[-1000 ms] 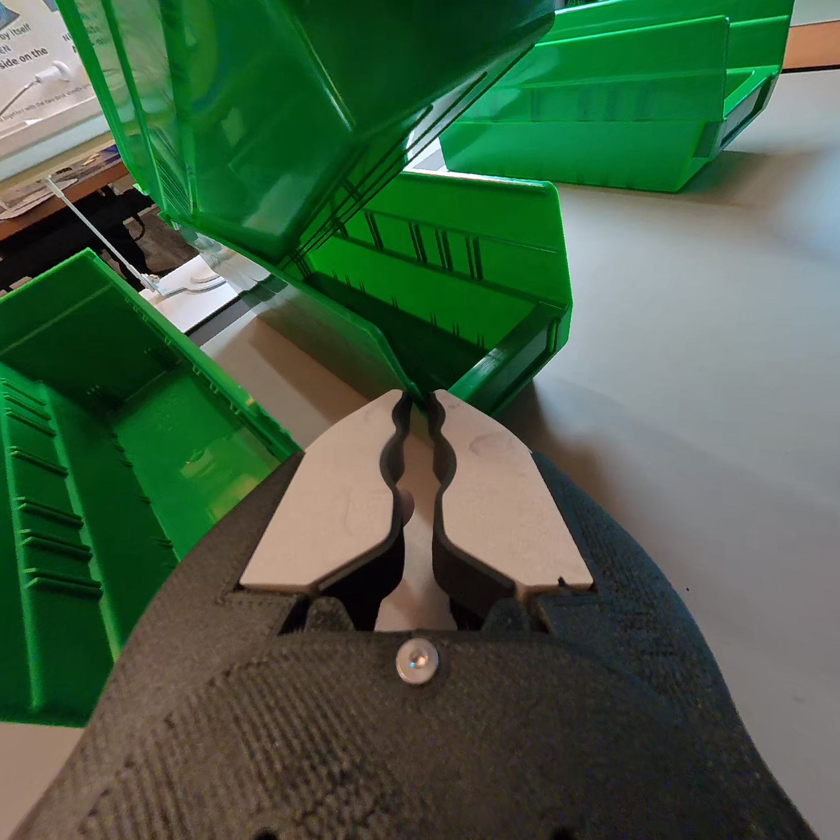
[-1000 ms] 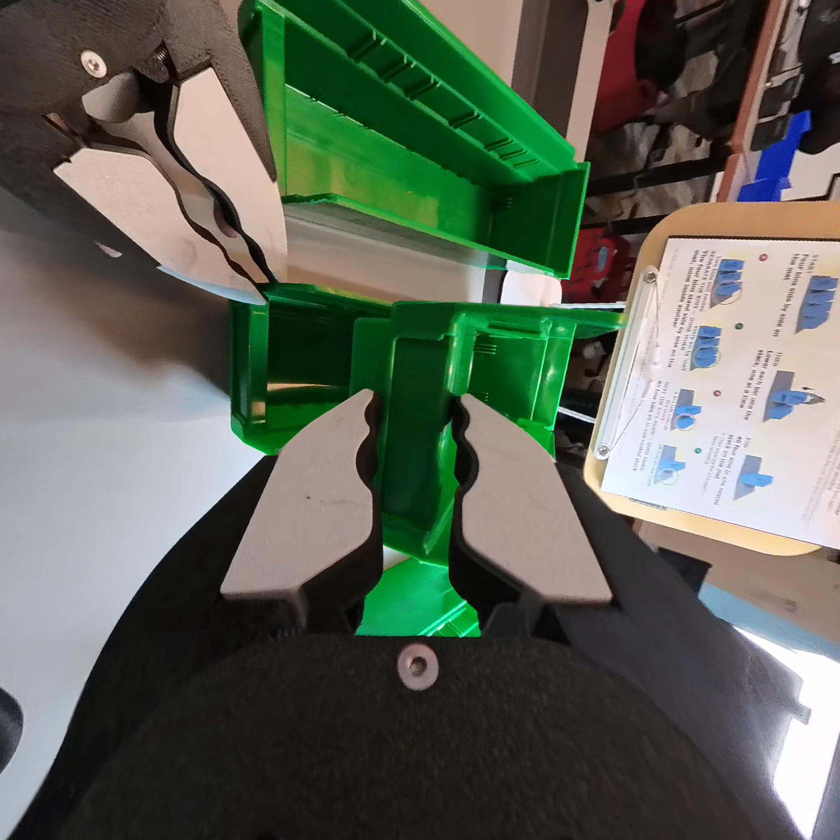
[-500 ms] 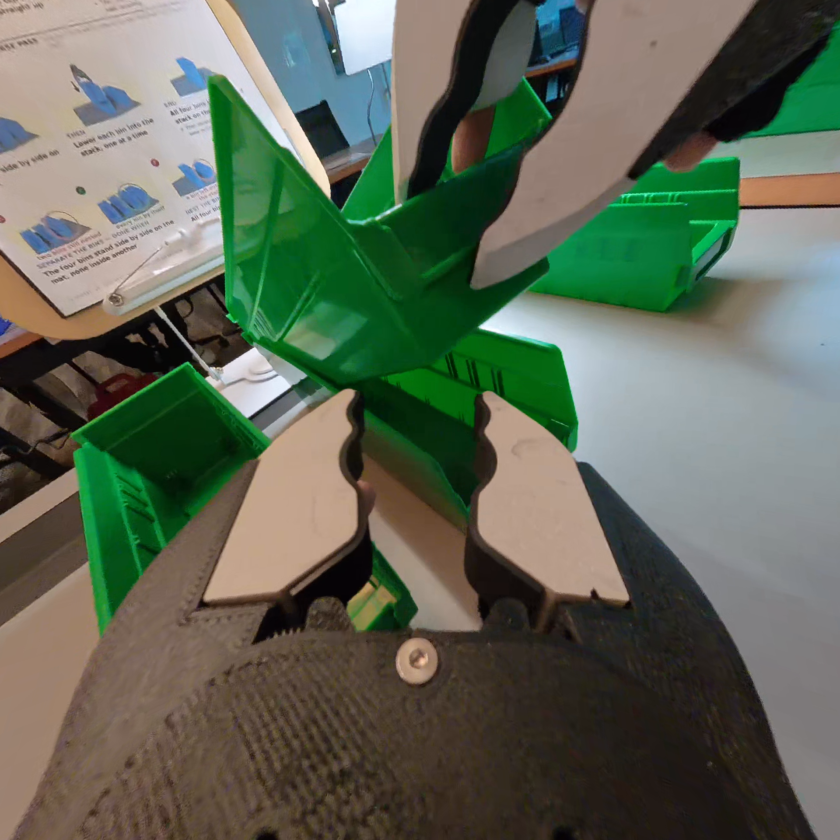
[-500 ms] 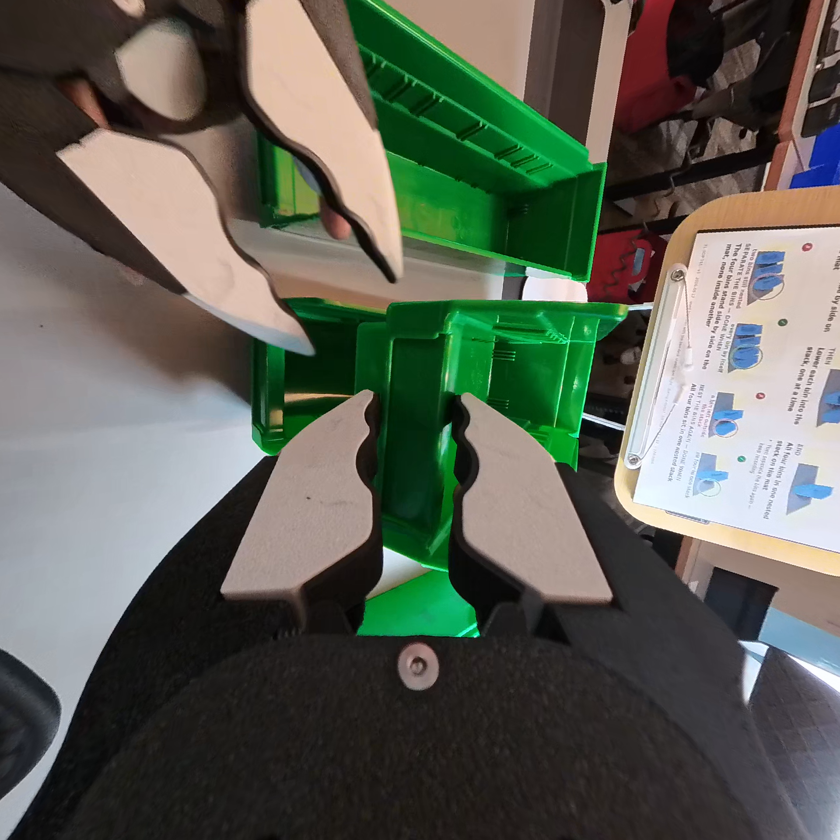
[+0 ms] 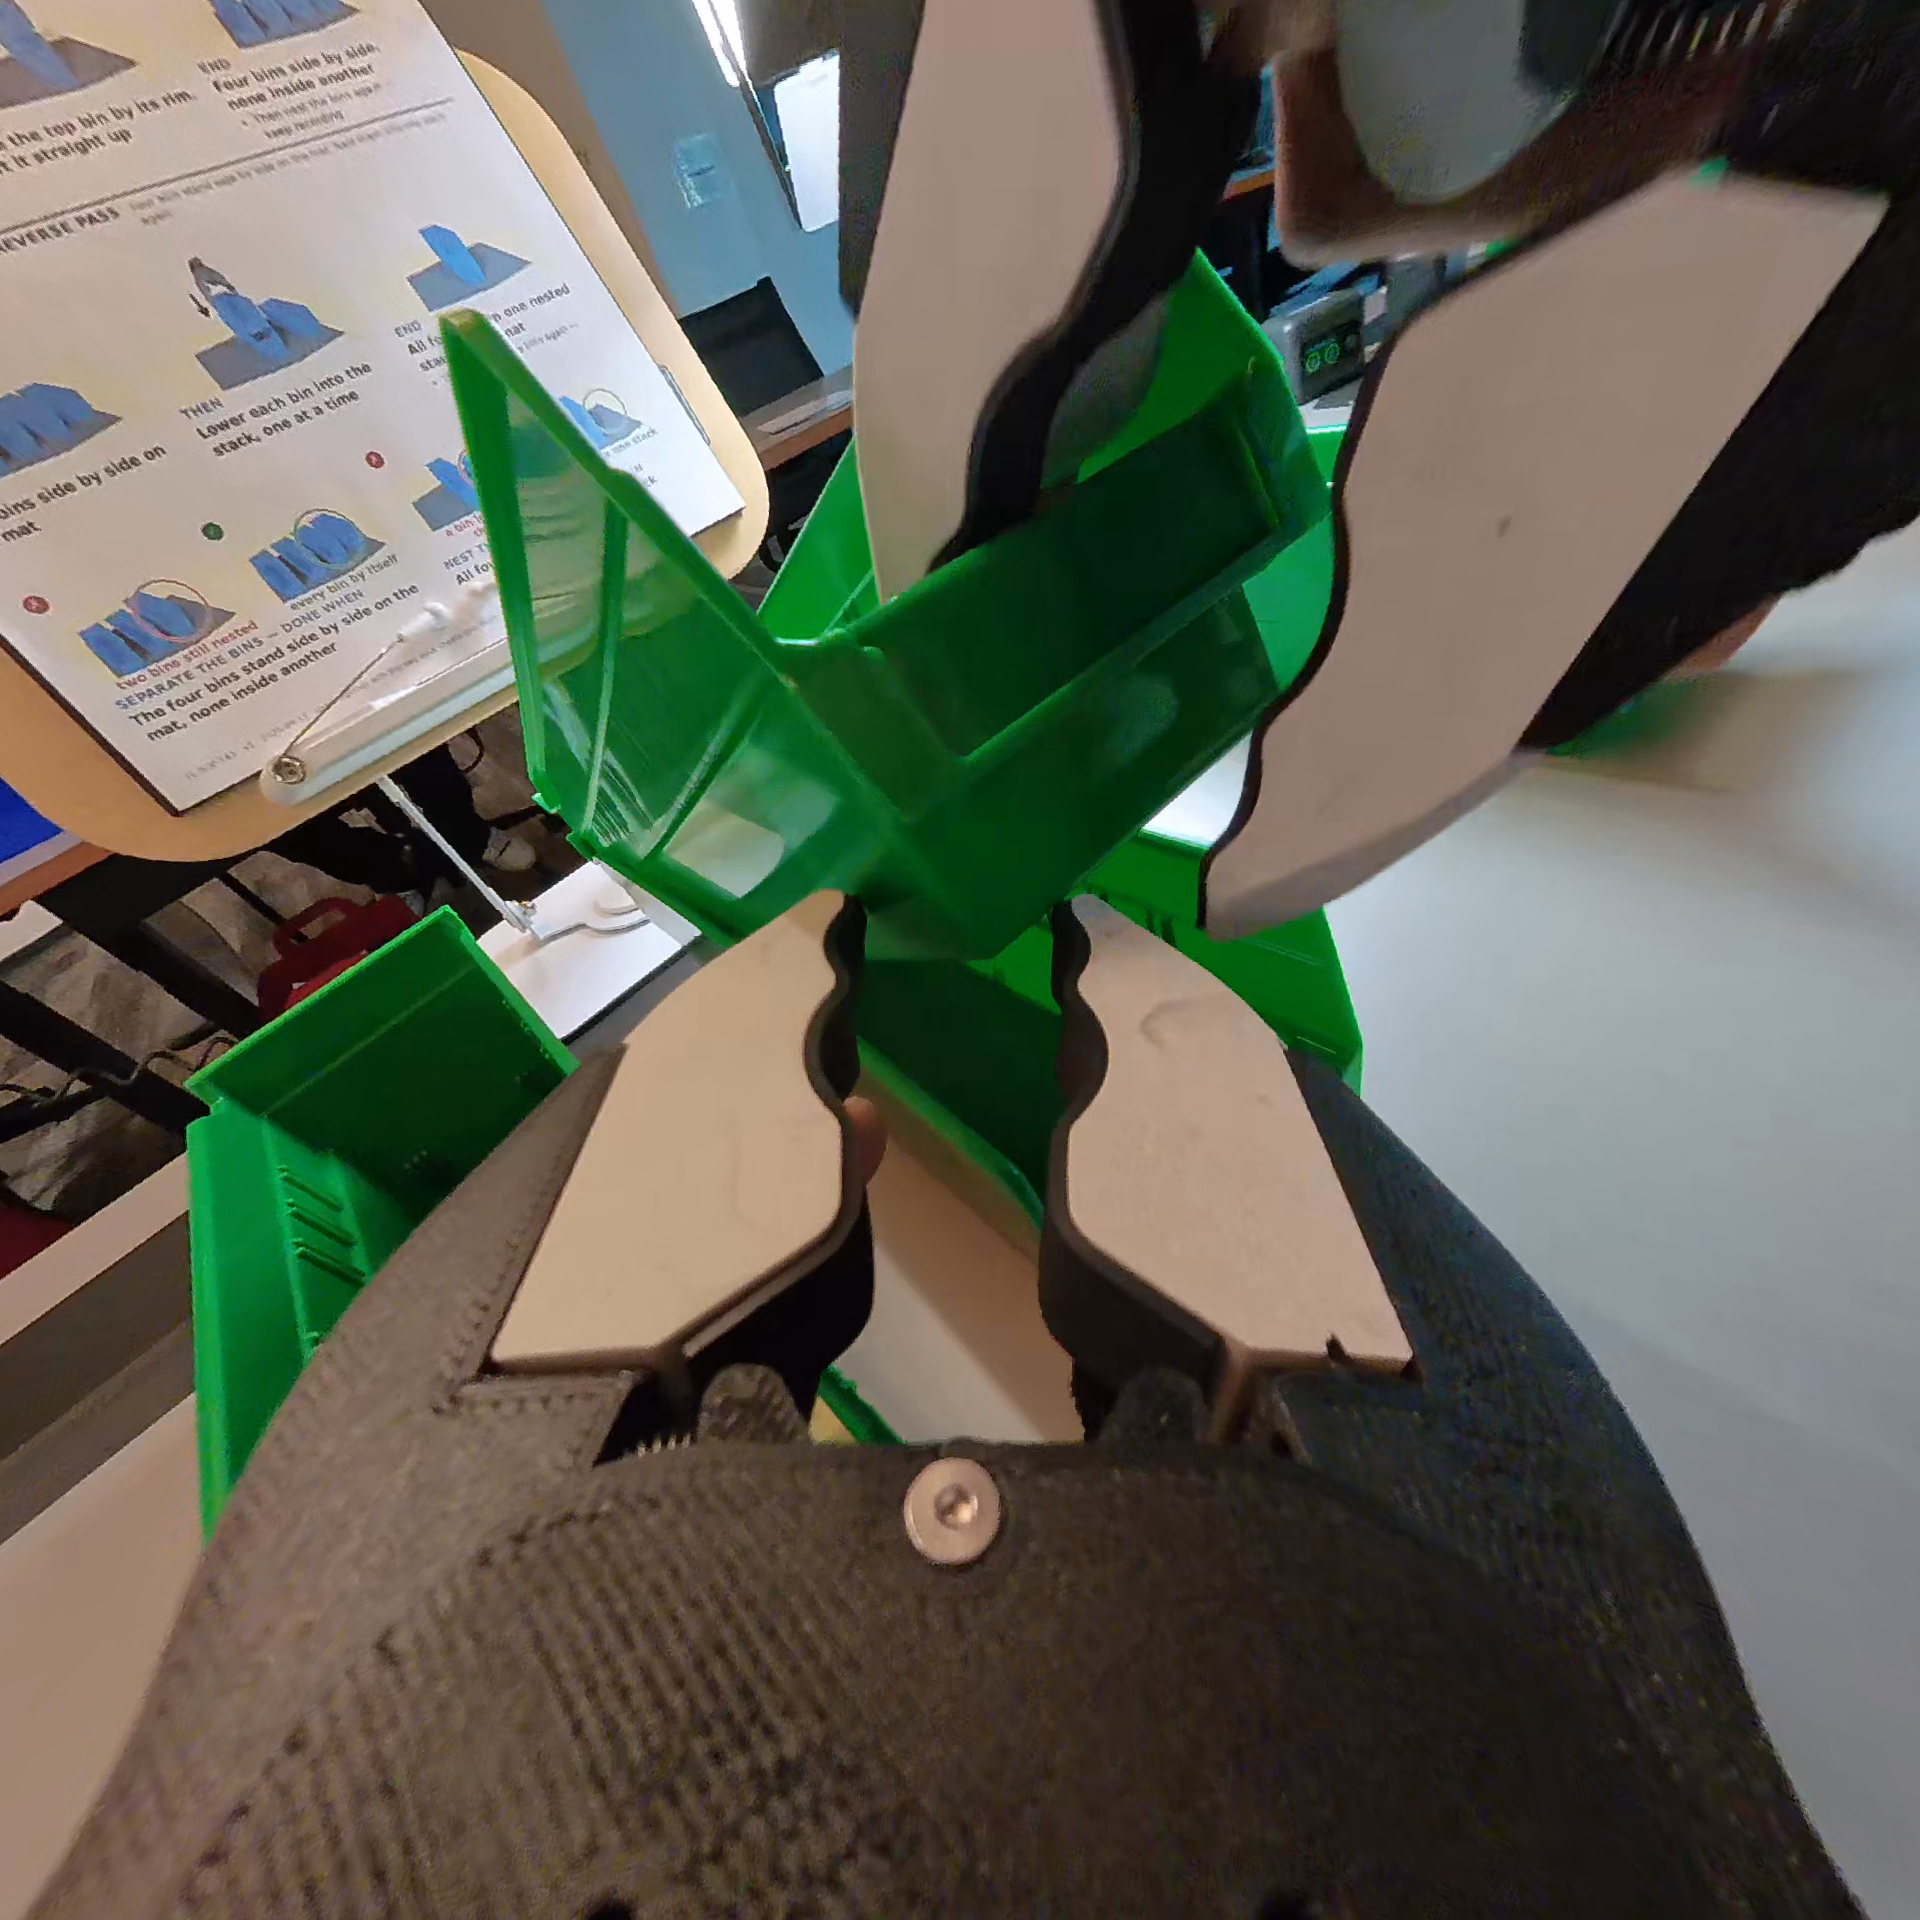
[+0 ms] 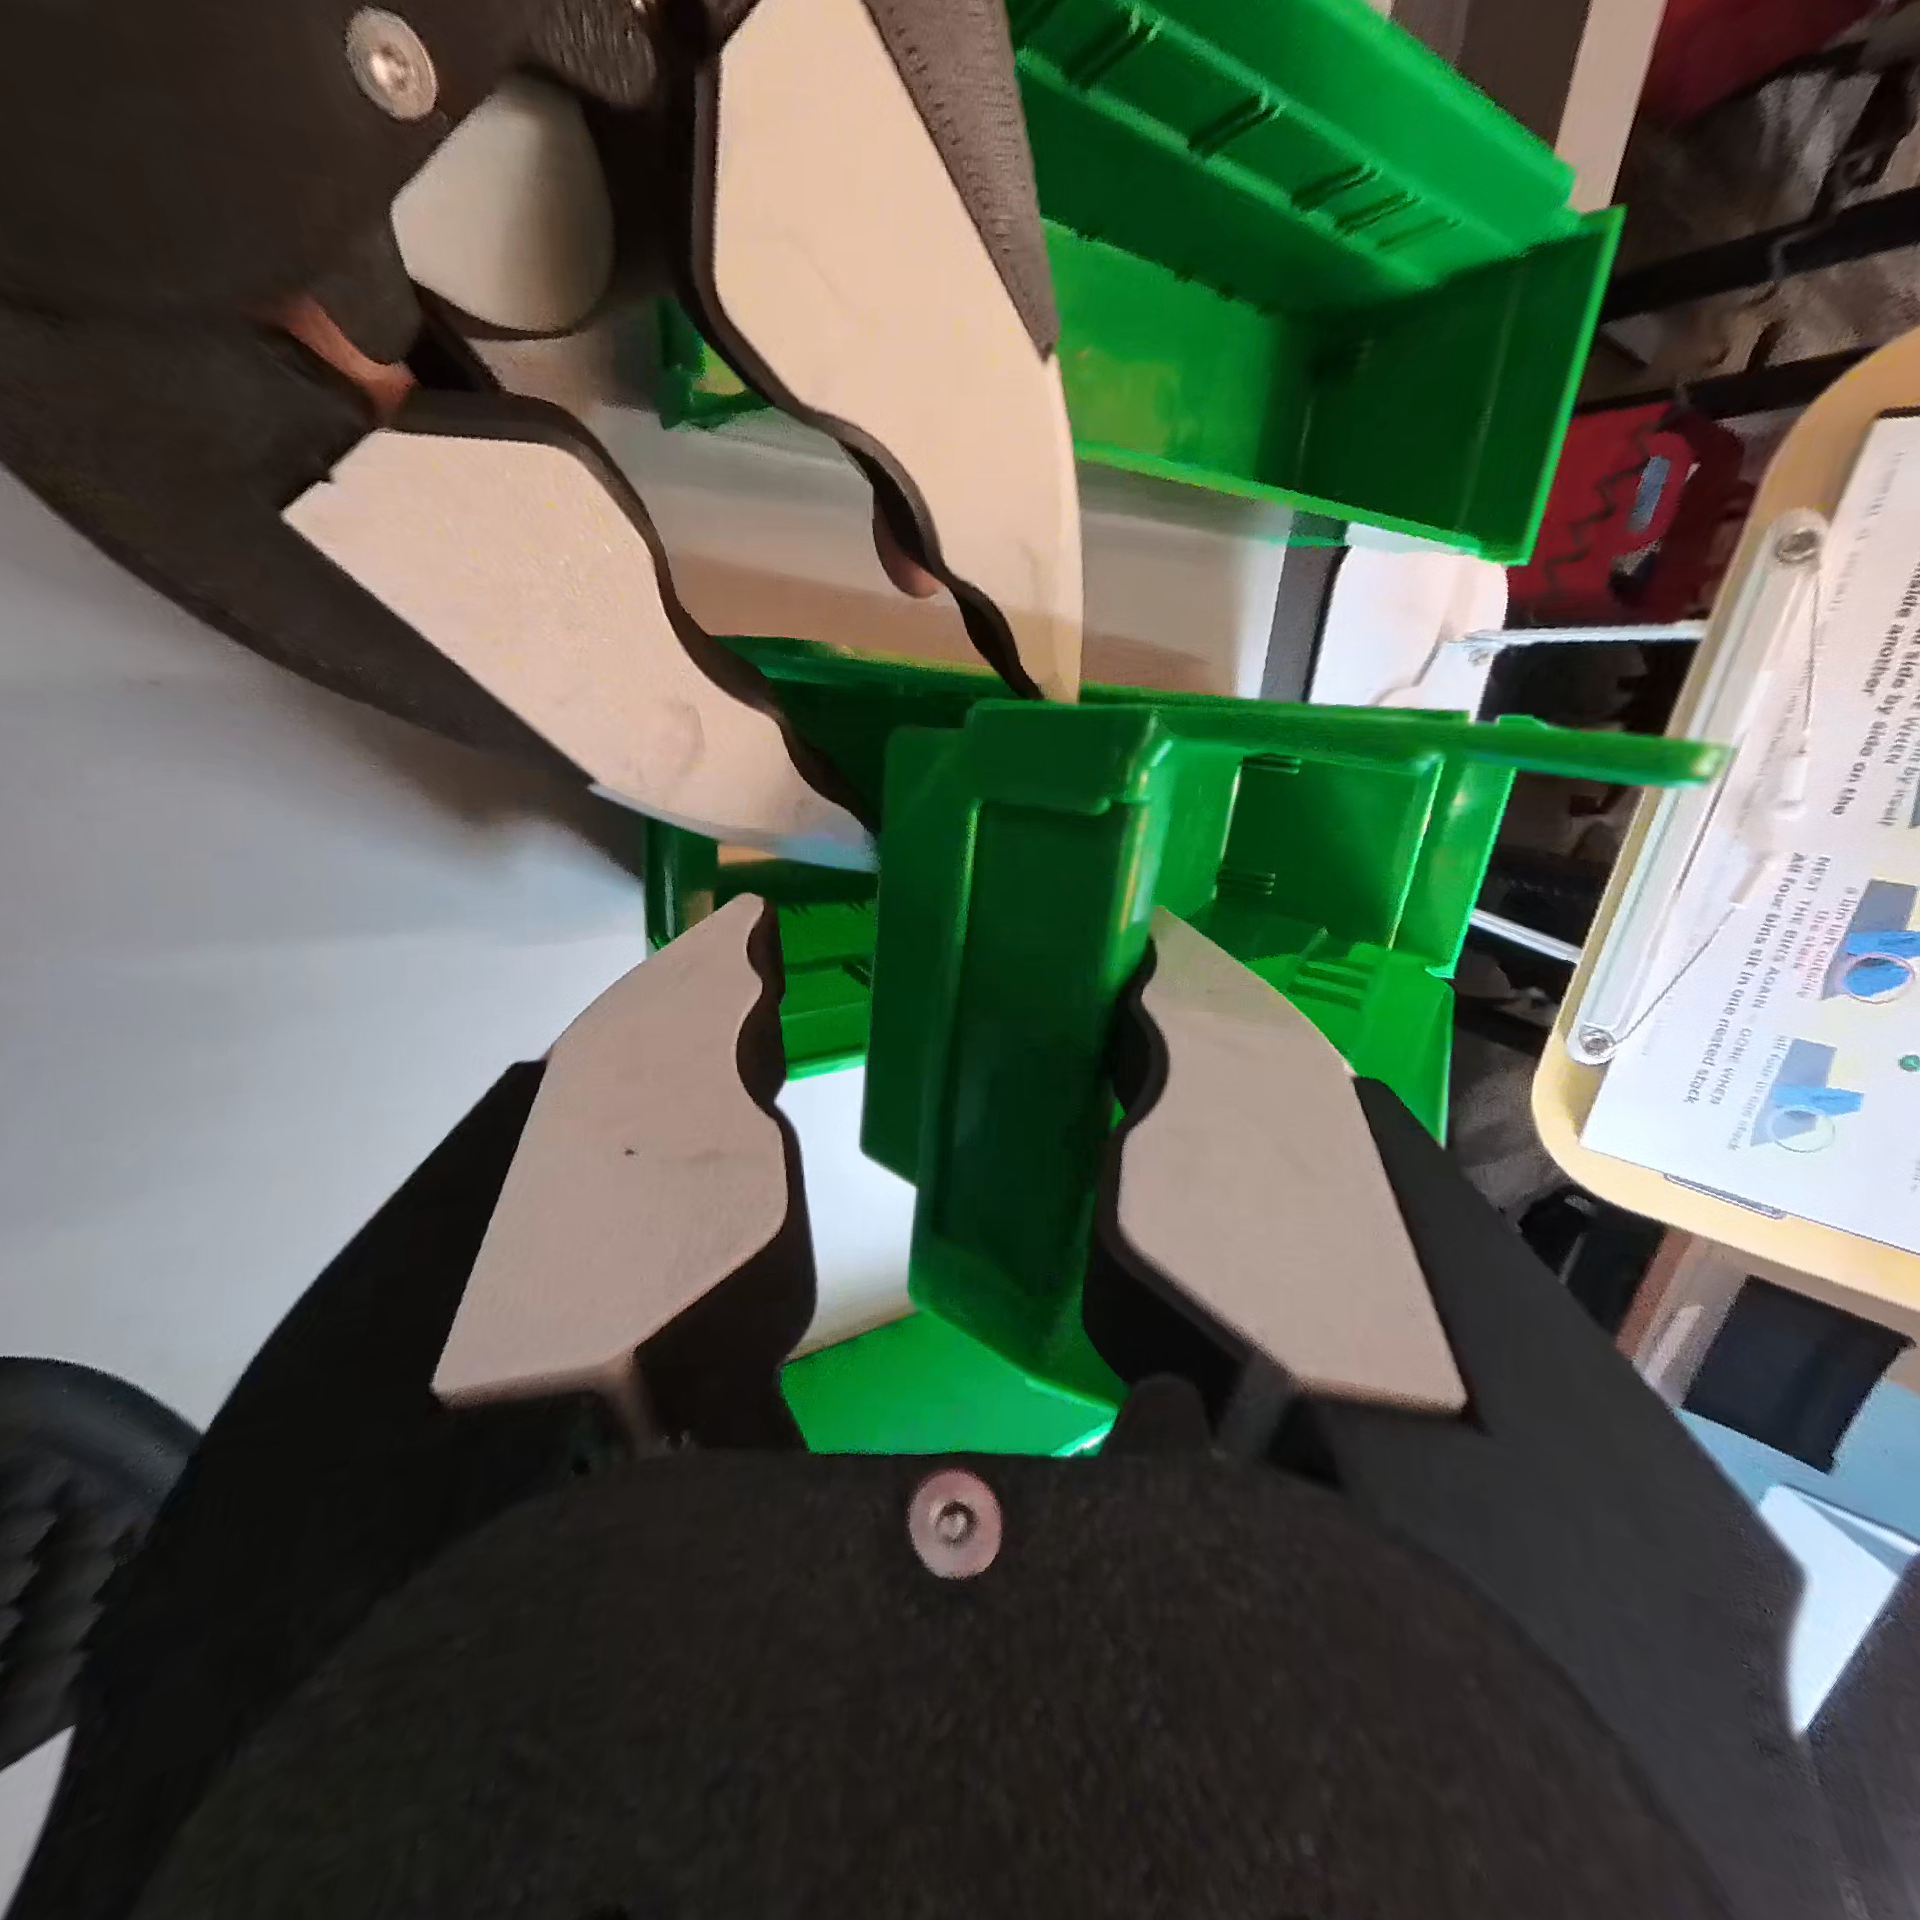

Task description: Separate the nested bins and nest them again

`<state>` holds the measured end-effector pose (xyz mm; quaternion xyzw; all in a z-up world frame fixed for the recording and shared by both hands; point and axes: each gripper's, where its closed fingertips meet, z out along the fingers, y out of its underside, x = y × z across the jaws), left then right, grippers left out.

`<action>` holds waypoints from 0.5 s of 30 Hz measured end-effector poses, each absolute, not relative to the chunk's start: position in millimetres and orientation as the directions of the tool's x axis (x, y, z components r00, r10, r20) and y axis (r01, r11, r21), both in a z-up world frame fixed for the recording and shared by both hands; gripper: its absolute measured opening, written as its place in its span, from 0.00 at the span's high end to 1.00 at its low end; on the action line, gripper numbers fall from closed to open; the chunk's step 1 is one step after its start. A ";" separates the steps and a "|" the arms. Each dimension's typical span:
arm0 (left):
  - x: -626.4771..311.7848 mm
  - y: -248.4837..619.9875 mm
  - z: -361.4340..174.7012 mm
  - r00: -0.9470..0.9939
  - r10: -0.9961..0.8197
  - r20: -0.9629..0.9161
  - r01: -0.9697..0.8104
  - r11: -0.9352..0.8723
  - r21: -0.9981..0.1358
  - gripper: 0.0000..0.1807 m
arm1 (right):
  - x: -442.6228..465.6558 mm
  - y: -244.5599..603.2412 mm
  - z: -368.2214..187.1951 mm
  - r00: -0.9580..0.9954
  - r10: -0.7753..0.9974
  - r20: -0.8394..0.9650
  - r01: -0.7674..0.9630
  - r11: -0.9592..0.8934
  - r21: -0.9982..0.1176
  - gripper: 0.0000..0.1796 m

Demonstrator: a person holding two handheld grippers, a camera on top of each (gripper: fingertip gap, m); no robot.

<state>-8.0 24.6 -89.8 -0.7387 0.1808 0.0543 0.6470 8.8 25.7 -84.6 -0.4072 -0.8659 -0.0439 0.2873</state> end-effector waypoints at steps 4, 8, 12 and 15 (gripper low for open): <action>-8.4 21.7 -94.4 0.925 -0.211 -0.315 -0.342 -0.103 -0.934 0.81 | 3.8 31.2 -86.5 -0.518 0.637 0.571 0.723 0.683 -0.106 0.75; -12.1 10.9 -96.3 0.927 -0.251 -0.278 -0.316 -0.128 -0.940 0.74 | 1.8 31.4 -91.6 -0.515 0.618 0.594 0.722 0.686 -0.089 0.75; -21.3 -1.9 -111.6 0.930 -0.268 -0.253 -0.308 -0.189 -0.932 0.68 | 1.8 31.5 -91.6 -0.489 0.619 0.614 0.719 0.685 -0.118 0.75; -21.6 -7.0 -117.3 0.934 -0.264 -0.241 -0.299 -0.208 -0.931 0.68 | 2.6 31.3 -88.7 -0.477 0.610 0.633 0.717 0.686 -0.121 0.75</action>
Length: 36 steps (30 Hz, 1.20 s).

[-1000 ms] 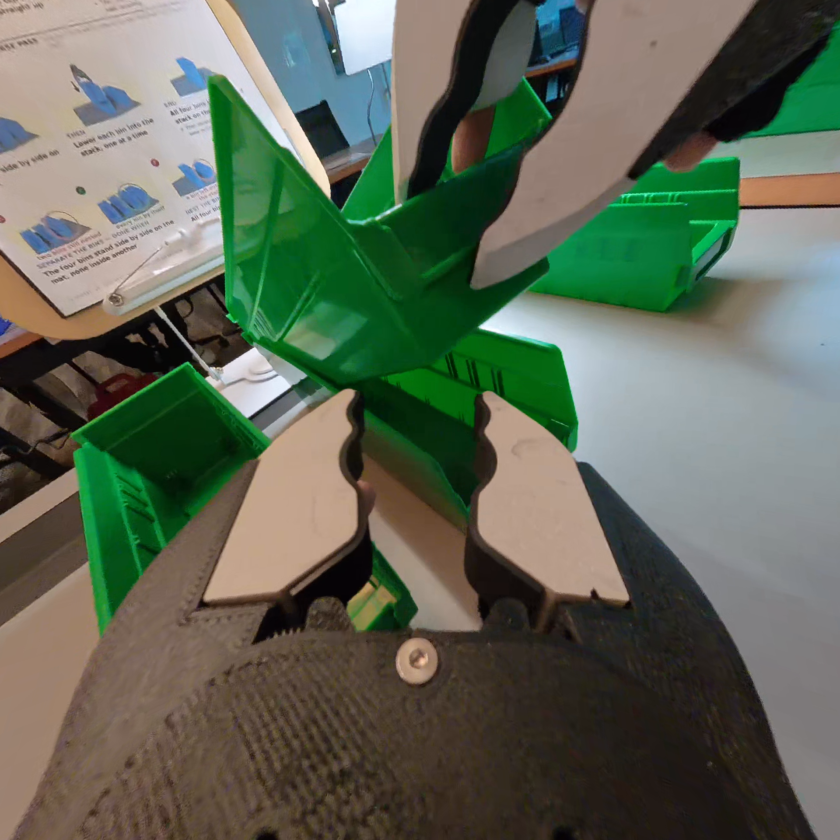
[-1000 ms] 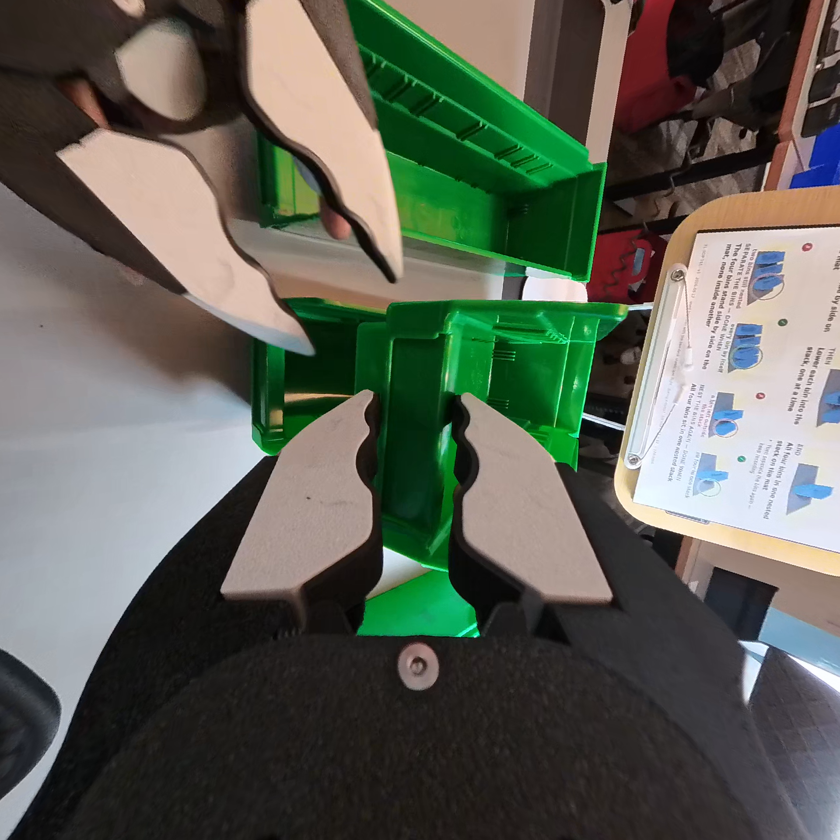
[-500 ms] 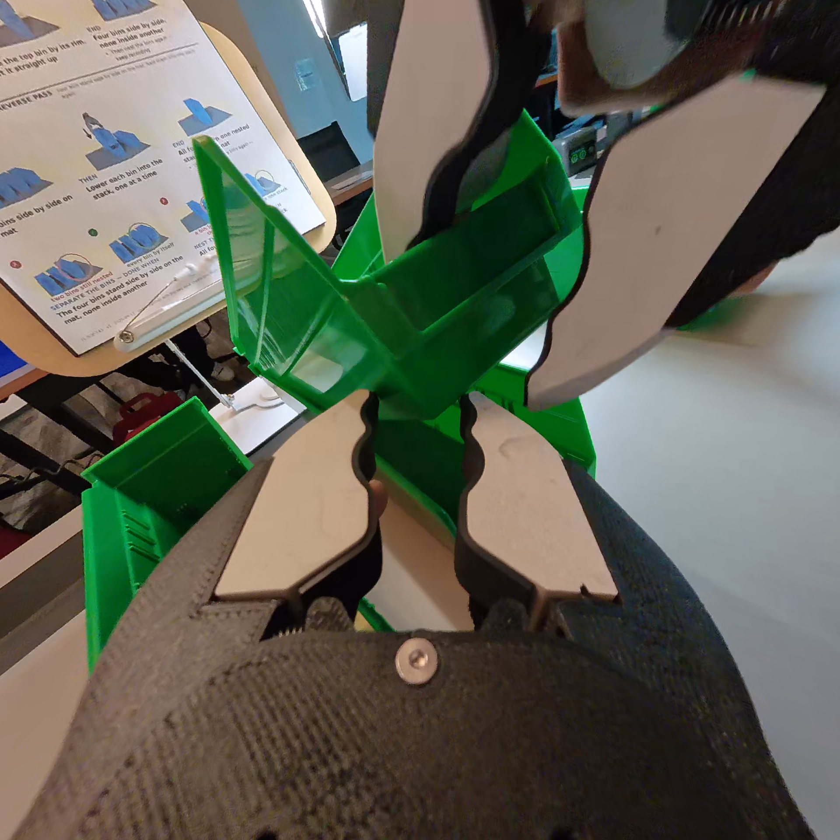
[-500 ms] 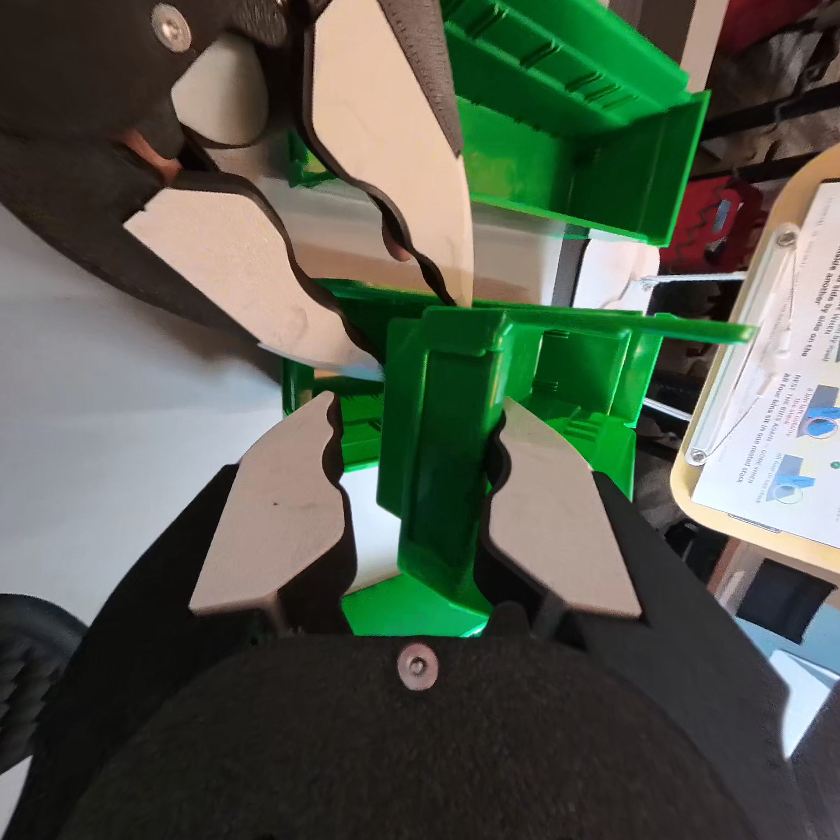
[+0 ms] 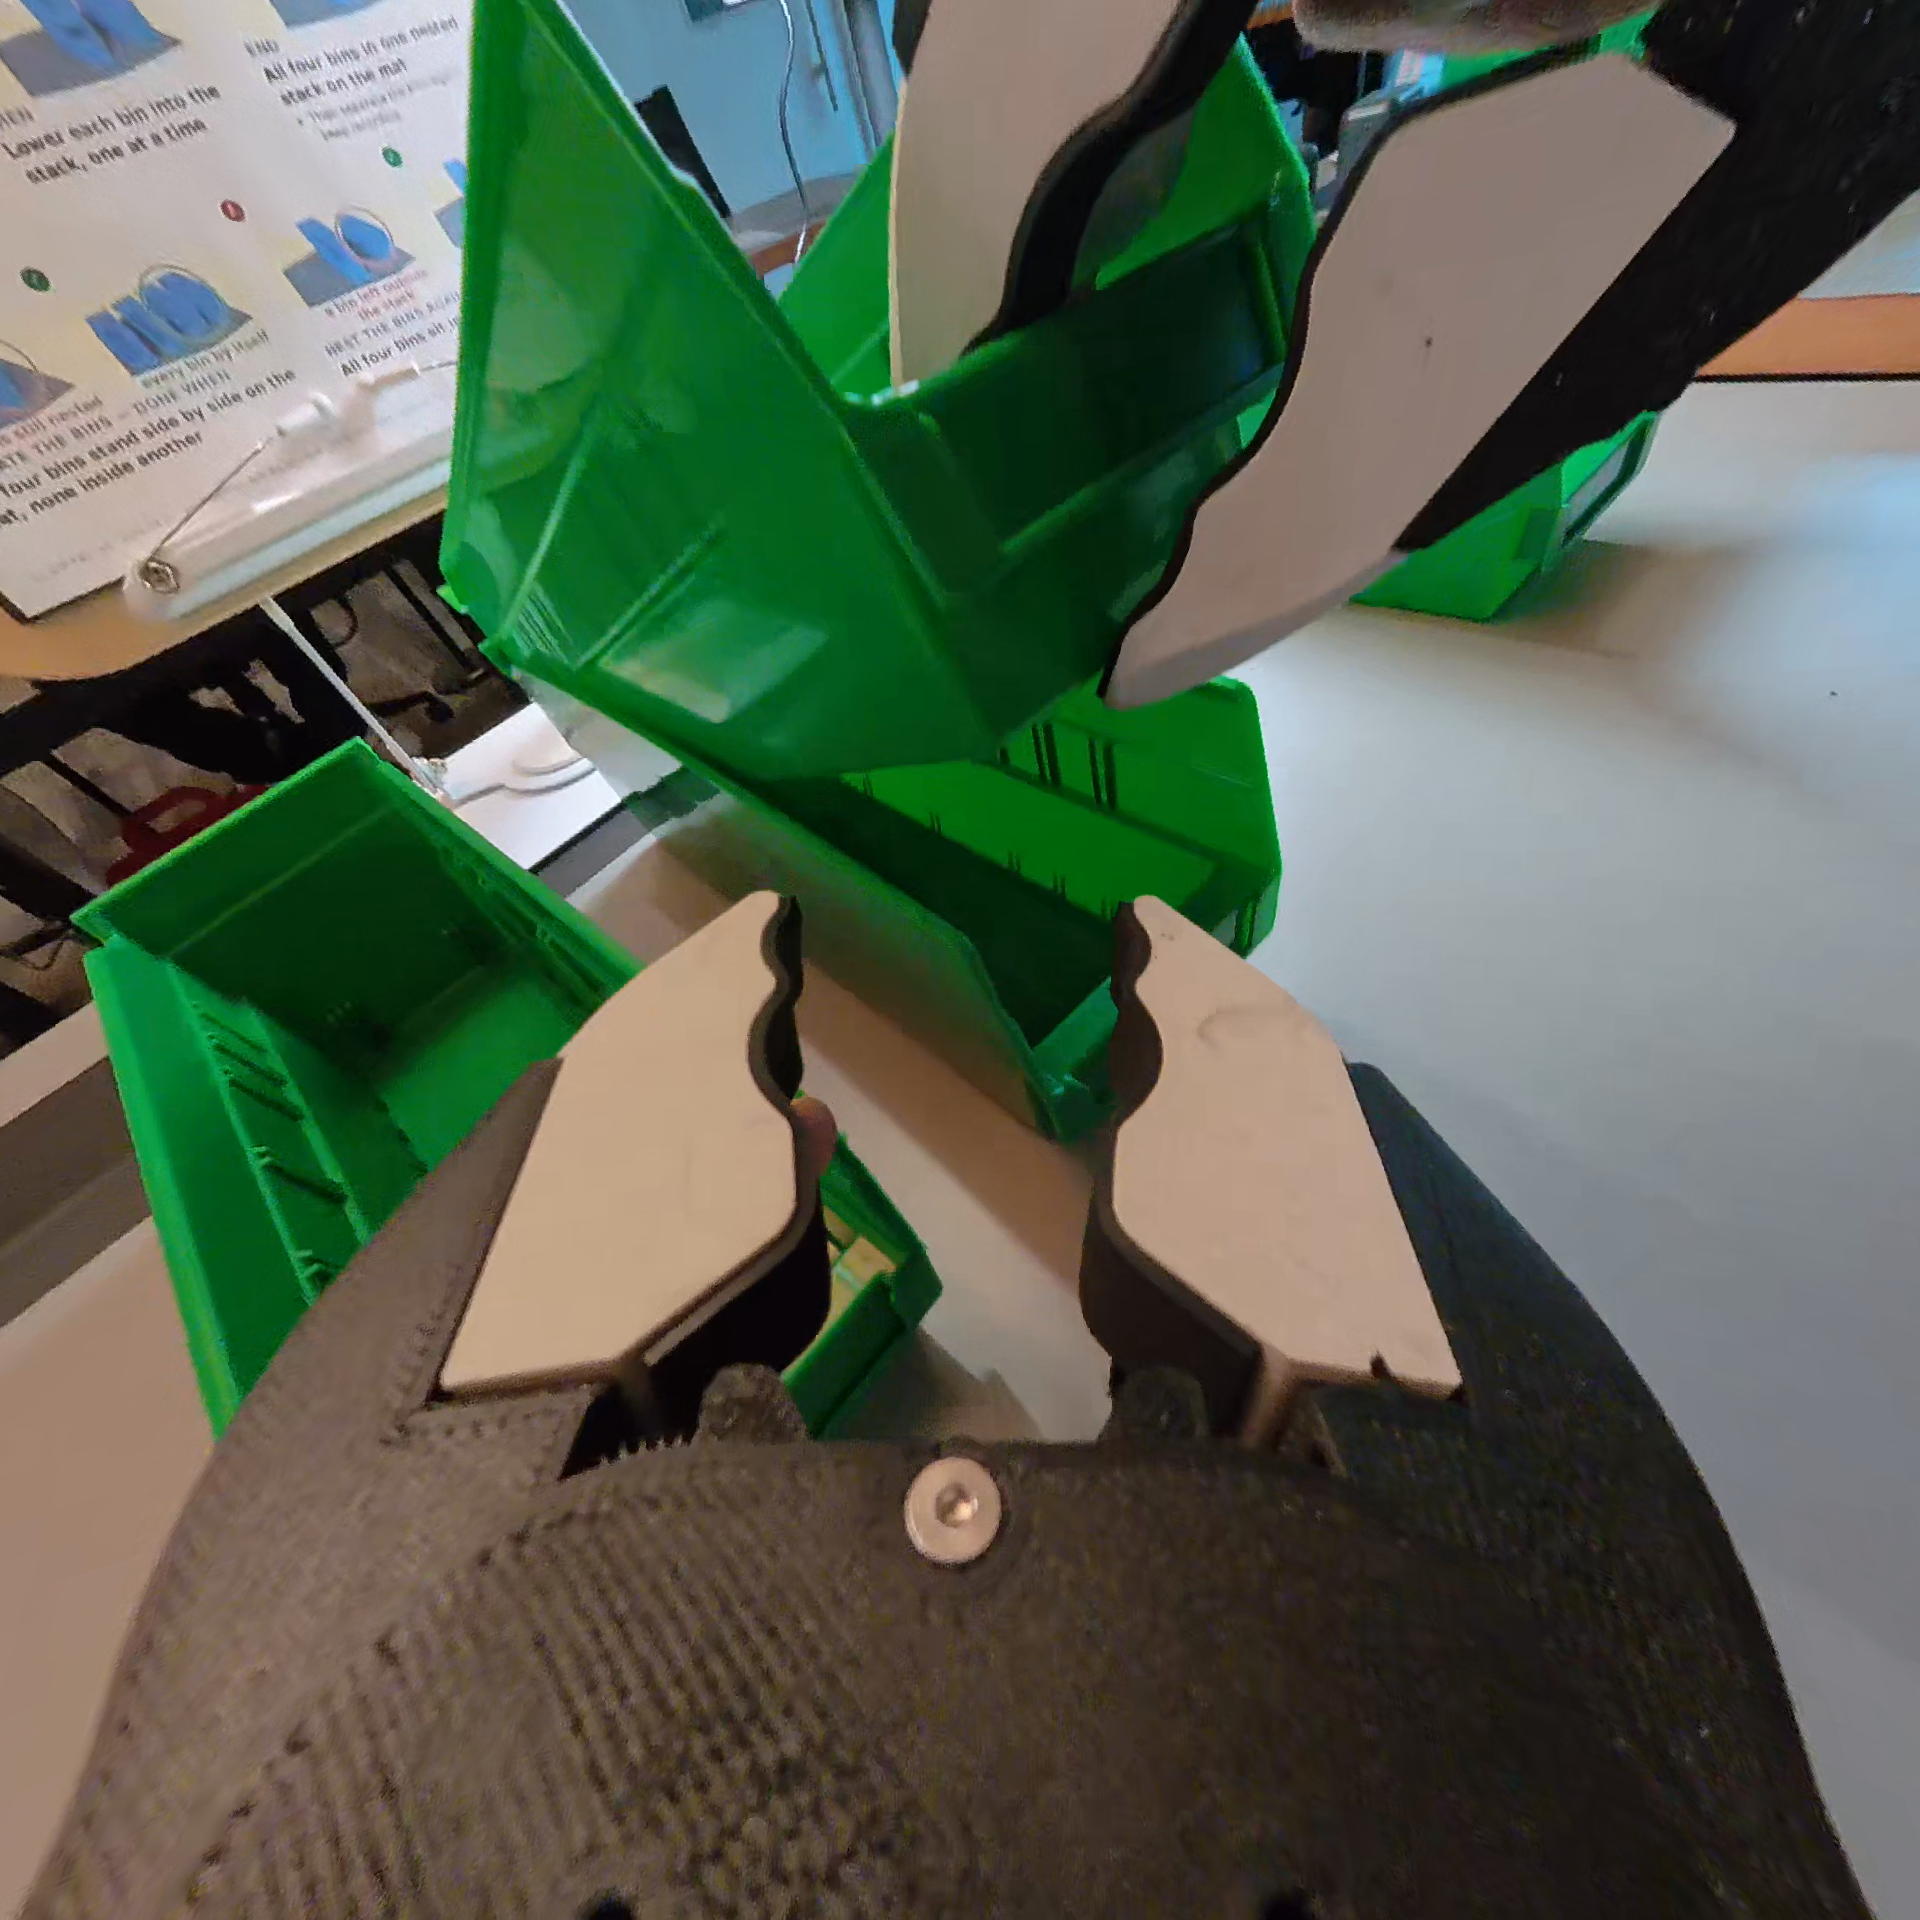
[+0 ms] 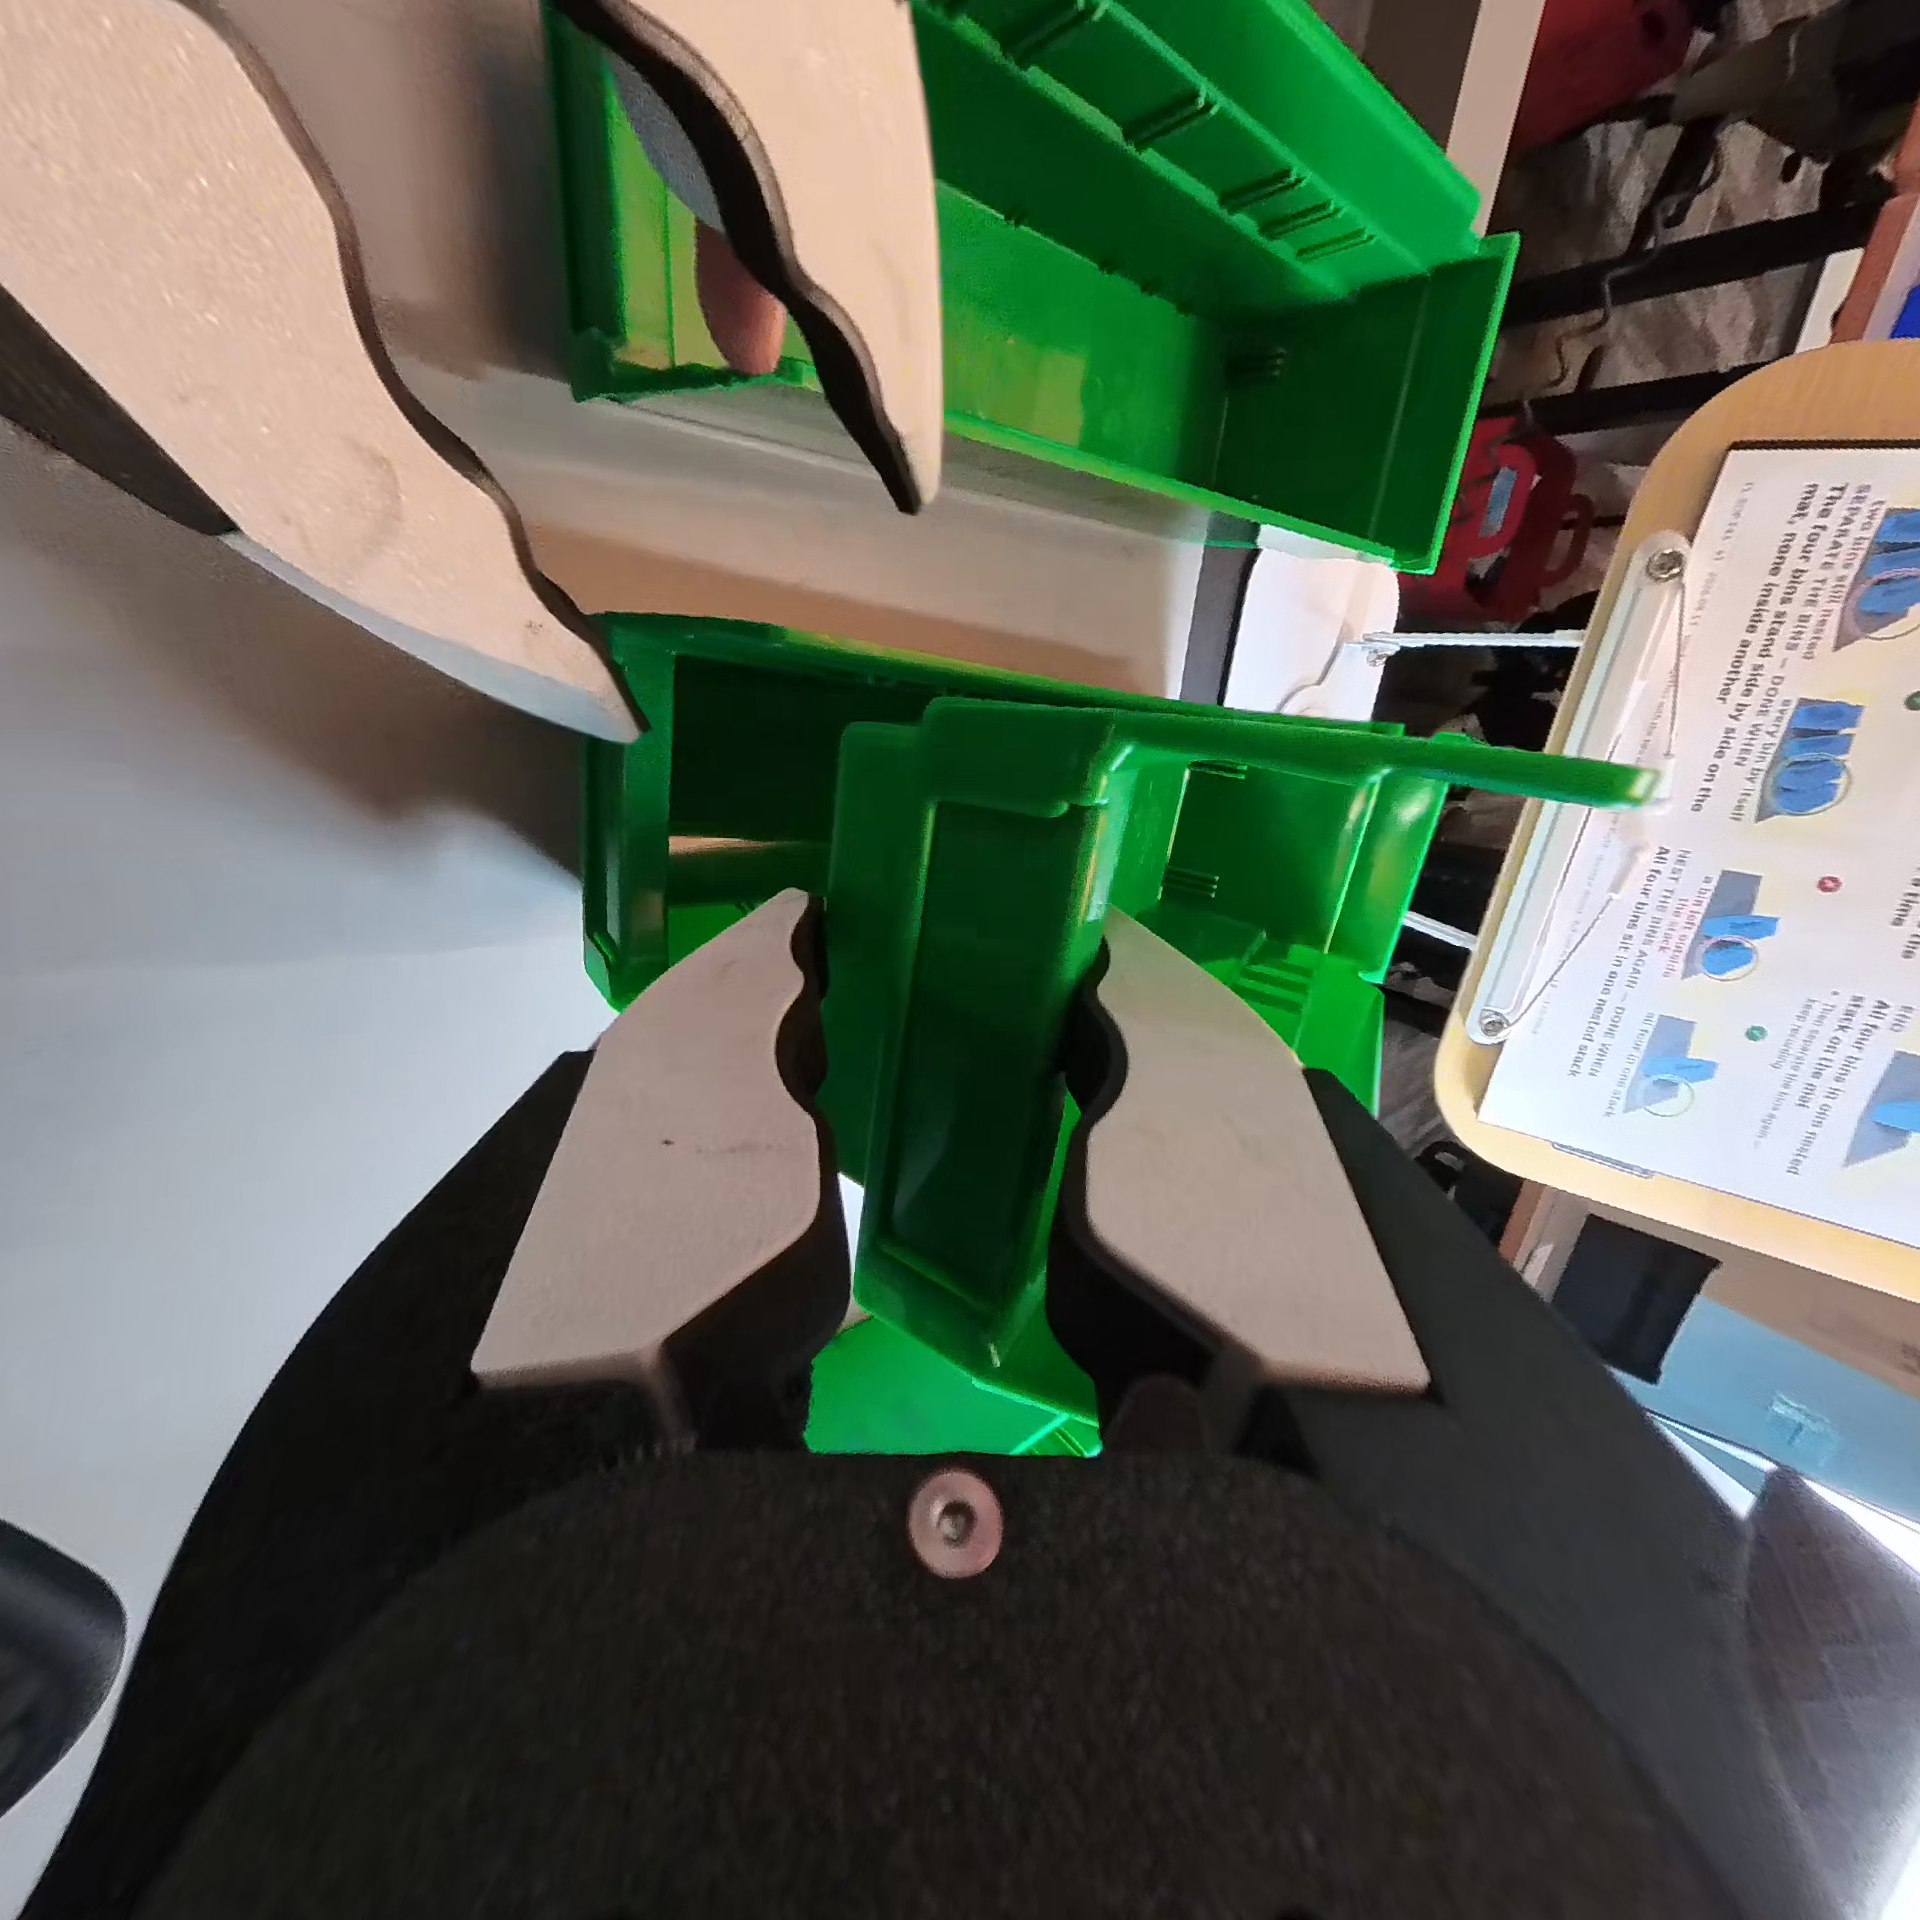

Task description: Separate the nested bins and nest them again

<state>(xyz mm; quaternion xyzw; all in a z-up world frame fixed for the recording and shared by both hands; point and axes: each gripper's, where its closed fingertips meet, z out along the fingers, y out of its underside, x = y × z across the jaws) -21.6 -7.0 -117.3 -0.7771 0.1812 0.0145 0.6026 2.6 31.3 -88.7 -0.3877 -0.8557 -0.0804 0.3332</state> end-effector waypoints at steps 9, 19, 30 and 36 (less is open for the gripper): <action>-17.7 -6.3 -133.4 0.928 -0.266 -0.260 -0.327 -0.253 -0.911 0.75 | 12.9 19.0 -51.4 -0.494 0.606 0.623 0.690 0.710 -0.144 0.75; -13.3 -3.8 -142.9 0.935 -0.274 -0.226 -0.303 -0.285 -0.909 0.83 | 16.5 8.9 0.7 -0.554 0.605 0.572 0.654 0.741 -0.150 0.75; -16.1 -8.2 -130.9 0.940 -0.280 -0.195 -0.270 -0.260 -0.927 0.82 | 40.7 21.7 45.4 -0.453 0.558 0.696 0.689 0.714 -0.124 0.75; -18.0 -19.5 -102.3 0.944 -0.278 -0.180 -0.240 -0.203 -0.949 0.81 | 88.0 48.5 12.6 -0.339 0.519 0.785 0.754 0.649 -0.104 0.75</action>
